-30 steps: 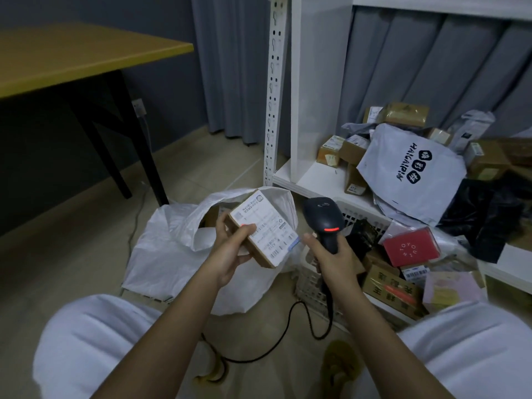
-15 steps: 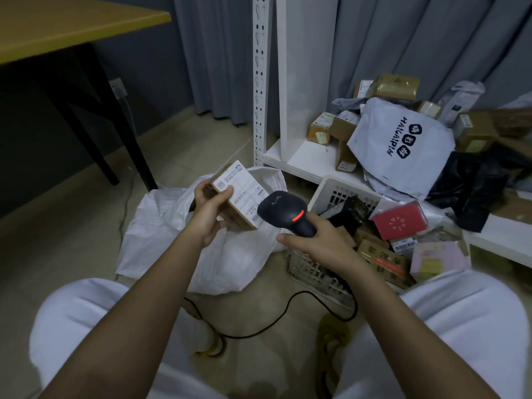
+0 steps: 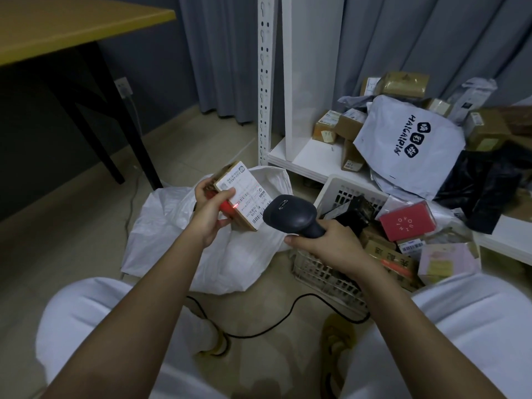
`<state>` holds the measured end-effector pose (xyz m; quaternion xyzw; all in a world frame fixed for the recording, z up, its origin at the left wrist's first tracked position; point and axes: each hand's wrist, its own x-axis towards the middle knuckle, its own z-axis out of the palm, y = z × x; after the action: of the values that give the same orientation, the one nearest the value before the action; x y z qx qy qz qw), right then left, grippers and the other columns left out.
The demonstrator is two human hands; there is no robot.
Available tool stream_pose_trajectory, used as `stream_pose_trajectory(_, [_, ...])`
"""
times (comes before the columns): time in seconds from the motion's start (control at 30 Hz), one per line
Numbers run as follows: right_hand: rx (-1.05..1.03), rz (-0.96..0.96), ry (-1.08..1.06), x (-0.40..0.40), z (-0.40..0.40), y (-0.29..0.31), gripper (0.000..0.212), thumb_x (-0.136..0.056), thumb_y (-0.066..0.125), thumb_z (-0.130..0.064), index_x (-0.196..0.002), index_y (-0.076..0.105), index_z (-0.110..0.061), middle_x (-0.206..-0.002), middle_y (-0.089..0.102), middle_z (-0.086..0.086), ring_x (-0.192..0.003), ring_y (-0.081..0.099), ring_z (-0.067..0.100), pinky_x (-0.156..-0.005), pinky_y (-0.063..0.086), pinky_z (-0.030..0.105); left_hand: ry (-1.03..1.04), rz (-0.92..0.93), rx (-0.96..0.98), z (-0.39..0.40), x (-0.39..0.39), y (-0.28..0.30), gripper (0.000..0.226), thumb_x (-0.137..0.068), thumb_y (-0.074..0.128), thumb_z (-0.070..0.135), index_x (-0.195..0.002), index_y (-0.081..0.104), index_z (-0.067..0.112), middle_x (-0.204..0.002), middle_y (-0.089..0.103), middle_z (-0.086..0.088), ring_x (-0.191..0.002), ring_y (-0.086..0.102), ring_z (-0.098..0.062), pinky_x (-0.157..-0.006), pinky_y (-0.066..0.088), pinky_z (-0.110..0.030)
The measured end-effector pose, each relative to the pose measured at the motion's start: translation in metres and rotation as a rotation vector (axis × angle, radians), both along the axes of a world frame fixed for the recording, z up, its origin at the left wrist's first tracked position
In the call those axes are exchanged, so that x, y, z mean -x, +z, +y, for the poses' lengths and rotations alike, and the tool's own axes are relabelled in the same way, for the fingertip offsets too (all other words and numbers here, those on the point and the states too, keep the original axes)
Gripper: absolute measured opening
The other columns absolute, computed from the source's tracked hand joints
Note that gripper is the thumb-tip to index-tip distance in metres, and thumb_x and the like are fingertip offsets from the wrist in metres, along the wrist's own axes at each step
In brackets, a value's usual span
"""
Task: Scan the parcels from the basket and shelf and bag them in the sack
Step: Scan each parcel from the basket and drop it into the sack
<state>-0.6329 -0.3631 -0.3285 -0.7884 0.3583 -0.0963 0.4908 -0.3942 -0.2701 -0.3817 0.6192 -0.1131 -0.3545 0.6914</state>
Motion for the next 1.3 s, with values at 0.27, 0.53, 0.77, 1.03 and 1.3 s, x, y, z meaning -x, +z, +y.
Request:
stream_pose_trajectory(0.27, [-0.023,-0.014,-0.034,-0.004,0.001,-0.001,0.032,-0.08,0.077,-0.032,-0.07,0.056,-0.01,-0.056,0.049,-0.003,-0.043,0.046,-0.004,-0.043,0.031,0.006,-0.002,-0.025,-0.02,0.001,-0.004,-0.01,0.05,-0.088,0.067,0.022,-0.124,0.036,0.038,-0.13,0.056,-0.001,-0.118,0.056,-0.023,-0.082,0.053,-0.043])
stream_pose_trajectory(0.53, [-0.32,-0.14,-0.302,-0.016,-0.008,-0.048,0.019,-0.084,0.073,-0.021,-0.08,0.06,-0.009,-0.06,0.051,0.007,-0.051,0.05,0.013,-0.048,0.04,0.02,0.11,-0.178,-0.234,0.005,-0.012,-0.061,0.115,-0.059,0.084,0.034,-0.146,0.008,0.032,-0.144,0.038,-0.005,-0.126,0.046,-0.024,-0.104,0.043,-0.048])
stream_pose_trajectory(0.77, [-0.354,-0.064,-0.348,-0.028,-0.023,-0.081,0.017,-0.087,0.067,-0.013,-0.091,0.062,0.003,-0.064,0.051,0.01,-0.051,0.049,0.013,-0.044,0.037,0.017,-0.126,-0.491,-0.266,-0.023,-0.004,-0.111,0.102,-0.059,0.085,0.01,-0.135,0.018,0.019,-0.137,0.037,-0.007,-0.123,0.049,-0.02,-0.087,0.054,-0.041])
stream_pose_trajectory(1.03, [-0.339,-0.117,-0.458,-0.024,-0.053,-0.094,0.013,-0.086,0.07,-0.009,-0.078,0.06,-0.004,-0.065,0.052,0.007,-0.057,0.05,0.012,-0.046,0.037,0.011,-0.658,-1.584,-0.579,-0.107,-0.054,-0.123,0.081,-0.078,0.076,0.022,-0.146,0.033,0.028,-0.152,0.024,-0.022,-0.142,0.017,-0.044,-0.107,0.031,-0.062])
stream_pose_trajectory(1.3, [-0.395,-0.099,-0.567,-0.015,-0.078,-0.106,0.026,-0.086,0.071,-0.017,-0.094,0.061,0.005,-0.072,0.055,0.017,-0.07,0.054,0.021,-0.057,0.04,0.026,-0.676,-1.334,-1.138,-0.122,-0.074,-0.161,0.065,-0.093,0.053,0.042,-0.148,0.019,0.036,-0.16,-0.002,-0.009,-0.145,0.008,-0.038,-0.107,0.033,-0.056])
